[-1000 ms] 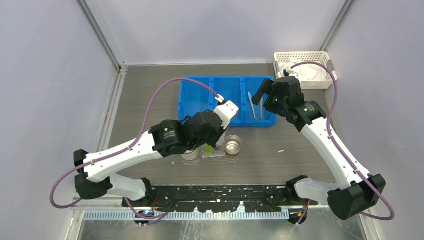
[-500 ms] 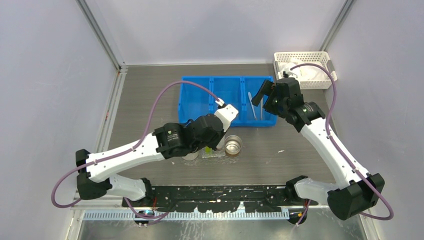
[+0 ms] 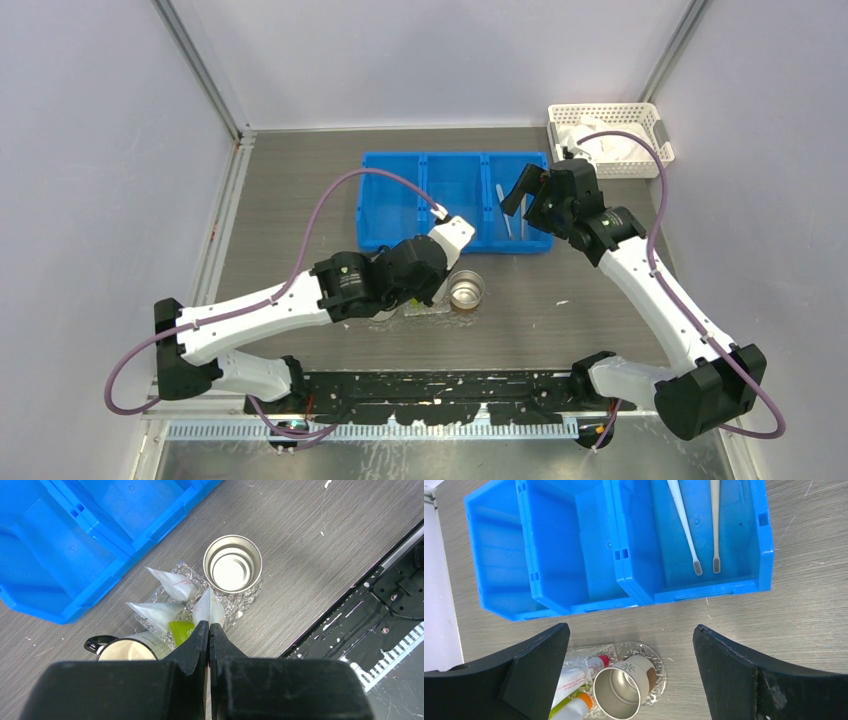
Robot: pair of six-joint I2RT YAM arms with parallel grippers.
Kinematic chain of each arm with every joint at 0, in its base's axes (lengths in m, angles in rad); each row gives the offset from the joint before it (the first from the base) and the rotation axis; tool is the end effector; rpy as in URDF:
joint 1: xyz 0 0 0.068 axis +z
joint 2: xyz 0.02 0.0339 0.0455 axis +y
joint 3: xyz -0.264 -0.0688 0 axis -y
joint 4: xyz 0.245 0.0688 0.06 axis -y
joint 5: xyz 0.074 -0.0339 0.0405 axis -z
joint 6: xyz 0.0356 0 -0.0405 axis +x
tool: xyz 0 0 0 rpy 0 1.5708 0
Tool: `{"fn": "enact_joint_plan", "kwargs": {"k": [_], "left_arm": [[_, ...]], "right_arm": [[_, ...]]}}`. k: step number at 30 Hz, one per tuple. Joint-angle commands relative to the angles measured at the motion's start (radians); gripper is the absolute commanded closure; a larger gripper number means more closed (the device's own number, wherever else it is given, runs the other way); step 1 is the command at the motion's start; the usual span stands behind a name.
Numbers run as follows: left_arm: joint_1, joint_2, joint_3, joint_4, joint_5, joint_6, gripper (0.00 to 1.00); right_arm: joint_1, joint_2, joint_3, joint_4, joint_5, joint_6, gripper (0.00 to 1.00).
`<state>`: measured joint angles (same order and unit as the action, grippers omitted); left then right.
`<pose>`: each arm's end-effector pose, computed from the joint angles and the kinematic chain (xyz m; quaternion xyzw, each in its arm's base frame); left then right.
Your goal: Prepare toiletry sets of a toothbrush and toothpaste on the tray
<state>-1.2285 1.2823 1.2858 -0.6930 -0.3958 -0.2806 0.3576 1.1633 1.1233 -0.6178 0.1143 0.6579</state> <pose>0.1043 -0.2517 0.3595 0.3301 0.8273 -0.1569 0.4265 0.2348 0.0834 0.3392 0.1589 0.8823 0.1692 0.4095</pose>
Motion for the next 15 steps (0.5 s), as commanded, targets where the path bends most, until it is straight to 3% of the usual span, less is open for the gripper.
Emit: {"fn": "enact_joint_plan", "kwargs": {"k": [1, 15], "left_arm": [[-0.006, -0.034, -0.001, 0.085, -0.036, -0.006, 0.99], [-0.005, -0.035, -0.077, 0.151, -0.052, -0.027, 0.98]], "right_arm": [[-0.006, -0.004, -0.009, 0.049, -0.008, 0.009, 0.00], [-0.011, -0.007, -0.034, 0.067, -0.022, 0.010, 0.00]]}}
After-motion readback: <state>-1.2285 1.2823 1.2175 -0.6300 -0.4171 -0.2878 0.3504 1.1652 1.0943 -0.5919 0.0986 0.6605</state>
